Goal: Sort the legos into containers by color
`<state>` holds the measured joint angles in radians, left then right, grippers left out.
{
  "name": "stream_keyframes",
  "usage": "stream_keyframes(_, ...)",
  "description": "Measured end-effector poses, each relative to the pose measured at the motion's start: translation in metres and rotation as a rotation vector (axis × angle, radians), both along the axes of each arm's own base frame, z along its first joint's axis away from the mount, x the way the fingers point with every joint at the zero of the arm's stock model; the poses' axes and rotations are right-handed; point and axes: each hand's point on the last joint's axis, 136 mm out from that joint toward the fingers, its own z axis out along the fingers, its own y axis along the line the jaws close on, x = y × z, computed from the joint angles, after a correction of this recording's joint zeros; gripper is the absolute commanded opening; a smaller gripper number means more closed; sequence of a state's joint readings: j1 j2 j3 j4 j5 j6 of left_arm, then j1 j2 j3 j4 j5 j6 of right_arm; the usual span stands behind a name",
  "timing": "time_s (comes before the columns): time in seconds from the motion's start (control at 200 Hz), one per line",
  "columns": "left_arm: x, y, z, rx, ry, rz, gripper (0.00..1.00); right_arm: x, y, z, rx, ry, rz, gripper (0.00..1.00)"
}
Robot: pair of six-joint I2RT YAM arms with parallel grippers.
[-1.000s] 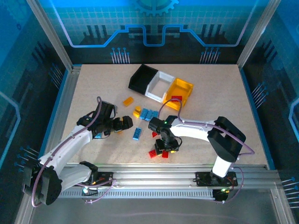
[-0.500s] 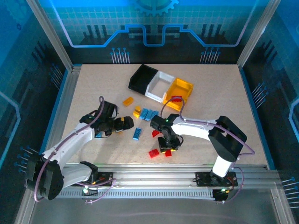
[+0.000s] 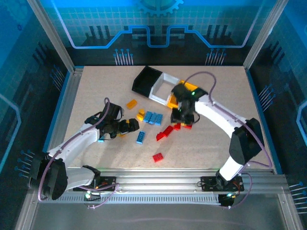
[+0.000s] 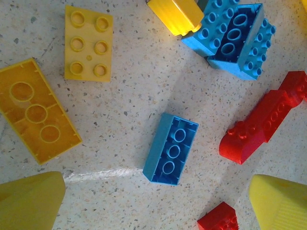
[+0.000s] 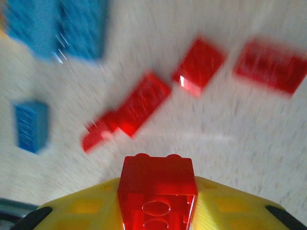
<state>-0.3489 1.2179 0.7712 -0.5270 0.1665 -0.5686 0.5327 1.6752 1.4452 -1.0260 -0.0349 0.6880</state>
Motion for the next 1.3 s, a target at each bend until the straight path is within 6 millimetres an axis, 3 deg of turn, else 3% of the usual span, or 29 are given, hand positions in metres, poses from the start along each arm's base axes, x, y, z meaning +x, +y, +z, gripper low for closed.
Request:
stream_keyframes(0.095, 0.004, -0.001, 0.006, -0.003, -0.014, -0.003, 0.99, 0.05, -0.006, 0.026, 0.031, -0.082, -0.03, 0.38)
stream_keyframes(0.195, 0.006, -0.002, 0.012, 0.002, -0.028, -0.018, 0.99, 0.09, -0.013, 0.033, 0.036, -0.121, -0.048, 0.37)
stream_keyframes(0.34, 0.005, -0.001, 0.013, 0.013, -0.024, -0.027, 0.99, 0.133, -0.025, 0.013, 0.02, -0.105, -0.073, 0.37)
stream_keyframes(0.45, 0.002, 0.002, 0.012, 0.02, -0.012, -0.027, 0.99, 0.151, -0.034, -0.008, 0.0, -0.071, -0.086, 0.37)
stream_keyframes(0.705, 0.008, 0.023, 0.011, 0.009, 0.017, 0.067, 0.99, 0.171, -0.046, -0.031, -0.009, -0.03, -0.094, 0.43)
stream_keyframes(1.006, 0.009, 0.026, 0.011, -0.004, 0.024, 0.093, 0.99, 0.176, -0.054, -0.03, -0.003, -0.029, -0.099, 0.57)
stream_keyframes(1.146, 0.01, 0.026, 0.012, -0.011, 0.025, 0.106, 0.99, 0.175, -0.056, -0.03, -0.005, -0.028, -0.1, 0.63)
stream_keyframes(1.301, 0.011, 0.025, 0.012, -0.023, 0.029, 0.116, 0.99, 0.156, -0.06, -0.021, -0.007, -0.018, -0.1, 0.69)
